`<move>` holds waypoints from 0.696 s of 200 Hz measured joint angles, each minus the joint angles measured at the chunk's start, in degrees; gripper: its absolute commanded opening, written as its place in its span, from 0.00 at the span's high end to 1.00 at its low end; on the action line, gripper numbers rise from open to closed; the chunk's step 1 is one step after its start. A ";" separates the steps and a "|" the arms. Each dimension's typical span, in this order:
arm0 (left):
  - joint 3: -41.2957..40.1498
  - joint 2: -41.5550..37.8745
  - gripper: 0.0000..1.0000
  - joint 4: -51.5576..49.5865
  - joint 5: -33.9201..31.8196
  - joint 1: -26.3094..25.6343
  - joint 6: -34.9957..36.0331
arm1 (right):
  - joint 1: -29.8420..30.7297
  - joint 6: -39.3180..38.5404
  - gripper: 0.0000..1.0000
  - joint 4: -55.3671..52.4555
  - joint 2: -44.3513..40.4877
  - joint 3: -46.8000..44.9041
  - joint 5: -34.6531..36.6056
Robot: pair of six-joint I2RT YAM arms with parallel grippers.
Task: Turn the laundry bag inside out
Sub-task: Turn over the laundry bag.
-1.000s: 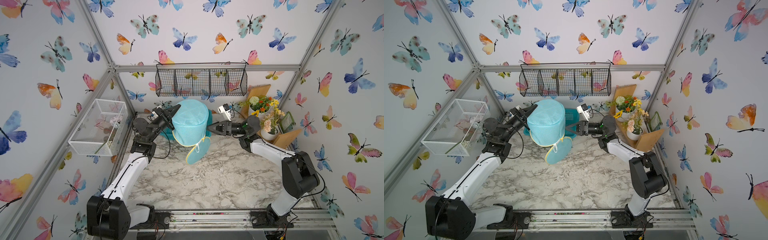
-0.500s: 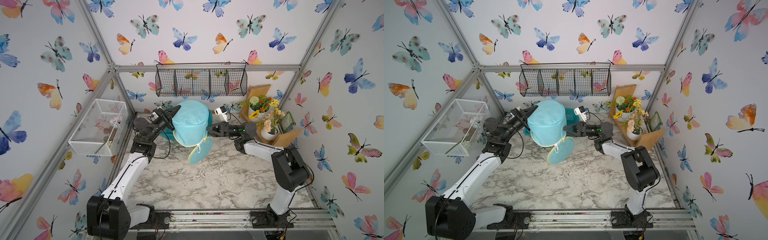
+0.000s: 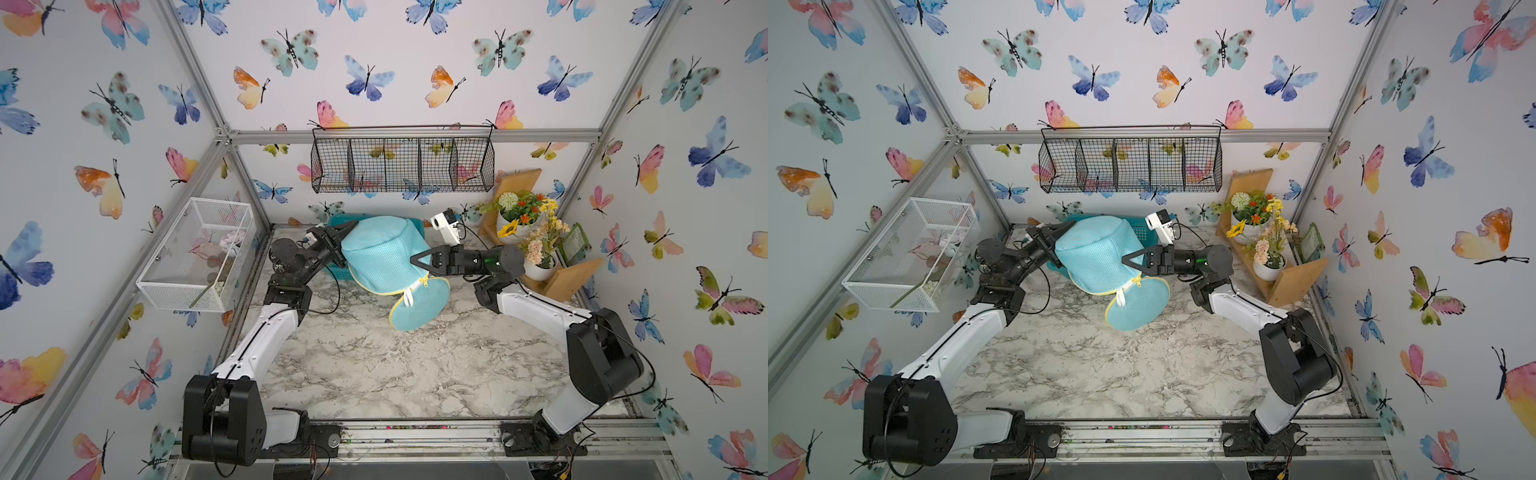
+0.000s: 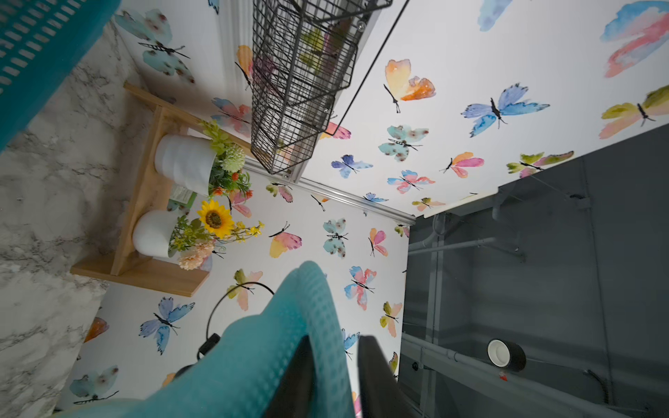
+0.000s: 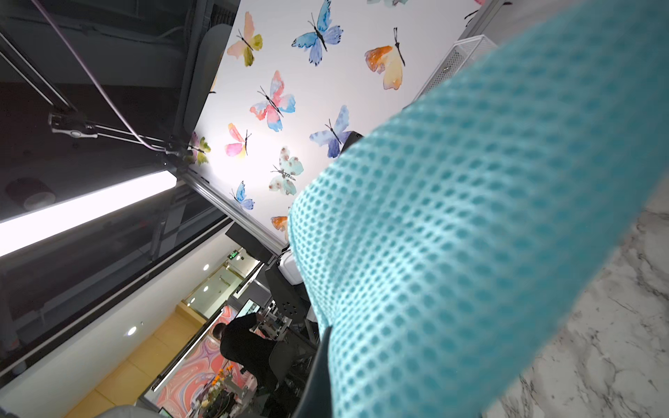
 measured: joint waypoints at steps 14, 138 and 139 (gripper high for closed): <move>3.30 1.51 0.01 -4.92 2.01 2.12 4.98 | 0.00 -5.11 0.97 -9.62 -2.01 2.32 1.01; 41.48 -0.20 0.03 -93.94 -39.58 -35.41 88.00 | -0.66 -17.40 0.98 -52.94 2.32 15.06 12.22; 41.16 -0.20 0.03 -94.42 -40.35 -35.80 88.24 | -0.66 -17.53 0.98 -53.20 2.43 15.28 12.22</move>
